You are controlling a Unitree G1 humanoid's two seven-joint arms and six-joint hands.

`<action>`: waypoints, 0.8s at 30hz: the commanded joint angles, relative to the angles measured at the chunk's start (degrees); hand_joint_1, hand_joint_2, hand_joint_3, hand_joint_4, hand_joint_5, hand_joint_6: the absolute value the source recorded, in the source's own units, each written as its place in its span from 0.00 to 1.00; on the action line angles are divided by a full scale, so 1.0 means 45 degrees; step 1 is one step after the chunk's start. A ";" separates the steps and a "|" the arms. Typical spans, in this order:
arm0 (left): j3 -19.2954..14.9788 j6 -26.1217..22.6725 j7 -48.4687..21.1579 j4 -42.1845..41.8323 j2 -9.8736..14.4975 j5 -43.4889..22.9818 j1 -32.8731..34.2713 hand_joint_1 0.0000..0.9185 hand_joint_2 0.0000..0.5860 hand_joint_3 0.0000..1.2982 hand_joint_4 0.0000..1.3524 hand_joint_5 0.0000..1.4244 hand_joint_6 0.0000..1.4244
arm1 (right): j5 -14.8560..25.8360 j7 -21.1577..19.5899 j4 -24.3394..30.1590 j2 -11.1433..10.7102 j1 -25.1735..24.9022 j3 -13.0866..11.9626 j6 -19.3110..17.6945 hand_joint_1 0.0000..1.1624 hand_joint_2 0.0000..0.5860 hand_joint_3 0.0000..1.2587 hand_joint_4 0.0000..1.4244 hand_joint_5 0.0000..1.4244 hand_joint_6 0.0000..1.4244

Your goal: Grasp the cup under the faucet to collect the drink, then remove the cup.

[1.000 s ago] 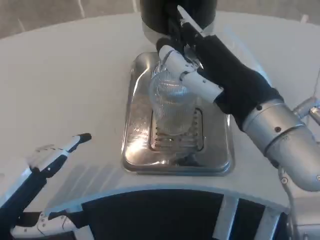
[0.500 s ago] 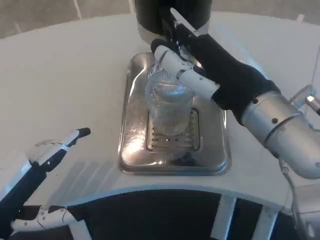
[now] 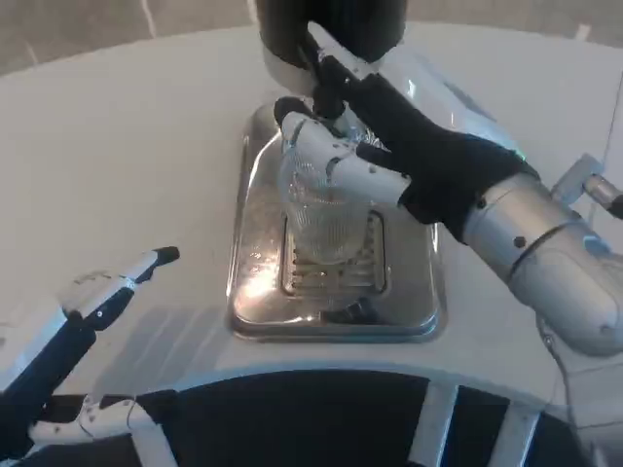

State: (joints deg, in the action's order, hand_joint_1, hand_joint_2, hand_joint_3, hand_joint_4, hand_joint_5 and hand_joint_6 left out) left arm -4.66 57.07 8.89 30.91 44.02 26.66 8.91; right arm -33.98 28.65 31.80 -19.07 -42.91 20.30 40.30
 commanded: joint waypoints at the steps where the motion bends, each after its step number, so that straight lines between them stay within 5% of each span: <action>1: 0.0098 -0.0155 -0.0194 0.0102 -0.0068 -0.0227 -0.0008 0.05 0.13 0.08 0.06 0.12 0.13 | -0.0142 0.0589 0.0096 -0.0227 -0.0069 0.0751 -0.0740 0.03 0.84 0.00 0.00 0.00 0.01; 8: 0.0149 -0.0753 -0.1023 -0.0014 -0.0331 -0.1490 0.0010 0.08 0.11 0.02 0.03 0.12 0.13 | -0.0324 0.0676 0.0114 -0.0248 -0.0020 0.0744 -0.0840 0.03 0.84 0.00 0.00 0.00 0.01; 15: 0.0047 -0.2948 -0.2653 -0.1547 -0.1275 -0.3821 0.0091 0.17 0.05 0.00 0.00 0.14 0.17 | -0.0442 0.0750 0.0267 -0.0275 0.0189 0.0693 -0.0808 0.02 0.85 0.00 0.00 0.00 0.01; 24: 0.0161 -0.4577 -0.2907 -0.2533 -0.2437 -0.3814 0.0993 0.24 0.05 0.00 0.00 0.15 0.20 | -0.0532 0.0880 0.0399 -0.0290 0.0342 0.0663 -0.0665 0.03 0.87 0.00 0.00 0.00 0.01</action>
State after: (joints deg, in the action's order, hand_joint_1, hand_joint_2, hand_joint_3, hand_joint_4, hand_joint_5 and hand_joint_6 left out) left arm -4.21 38.13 -3.90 19.73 34.48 9.26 11.81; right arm -37.30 30.25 32.38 -20.74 -42.84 21.63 38.70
